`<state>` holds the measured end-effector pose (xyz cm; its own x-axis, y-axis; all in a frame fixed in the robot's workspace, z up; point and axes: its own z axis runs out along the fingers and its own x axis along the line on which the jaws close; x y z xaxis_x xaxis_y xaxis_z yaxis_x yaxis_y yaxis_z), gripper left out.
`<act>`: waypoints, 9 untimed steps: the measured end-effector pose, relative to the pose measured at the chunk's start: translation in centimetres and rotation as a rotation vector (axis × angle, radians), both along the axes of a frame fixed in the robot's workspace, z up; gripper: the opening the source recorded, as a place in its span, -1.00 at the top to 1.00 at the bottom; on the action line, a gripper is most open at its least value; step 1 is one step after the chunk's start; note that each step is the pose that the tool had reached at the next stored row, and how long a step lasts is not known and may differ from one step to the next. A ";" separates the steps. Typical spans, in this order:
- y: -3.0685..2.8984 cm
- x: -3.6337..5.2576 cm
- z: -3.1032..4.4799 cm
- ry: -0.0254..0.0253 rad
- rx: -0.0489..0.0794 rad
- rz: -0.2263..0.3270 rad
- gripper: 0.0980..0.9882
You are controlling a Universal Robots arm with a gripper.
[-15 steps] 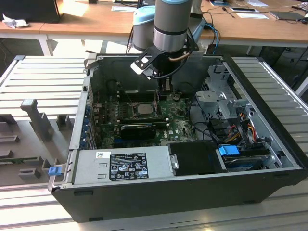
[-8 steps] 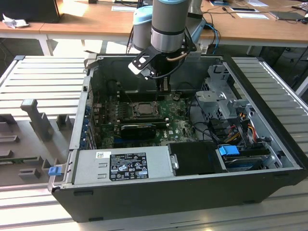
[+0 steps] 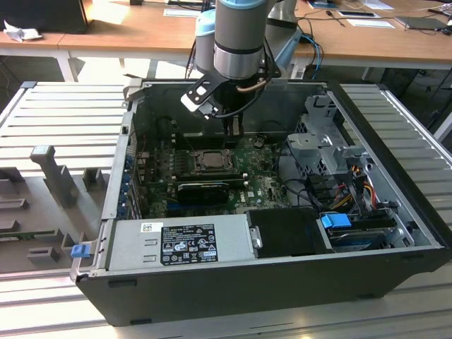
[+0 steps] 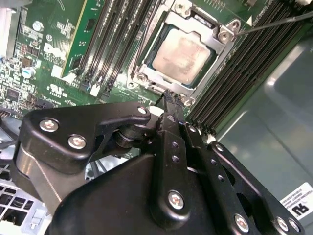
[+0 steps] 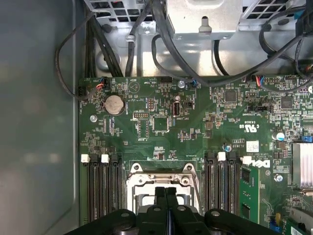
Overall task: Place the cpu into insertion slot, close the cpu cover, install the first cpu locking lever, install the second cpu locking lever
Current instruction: 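Close the cpu cover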
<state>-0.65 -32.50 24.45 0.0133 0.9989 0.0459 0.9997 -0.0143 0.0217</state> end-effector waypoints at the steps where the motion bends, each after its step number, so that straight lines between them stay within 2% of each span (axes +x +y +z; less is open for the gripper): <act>1: 0.00 -0.18 -0.05 -0.0001 0.000 0.000 0.98; 7: -0.01 -0.71 -0.50 0.0002 0.000 0.003 0.98; 9: -0.02 -1.22 -0.58 0.0009 0.000 0.004 0.98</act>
<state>-1.87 -32.52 23.87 0.0092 0.9989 0.0458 0.9997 -0.0102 0.0209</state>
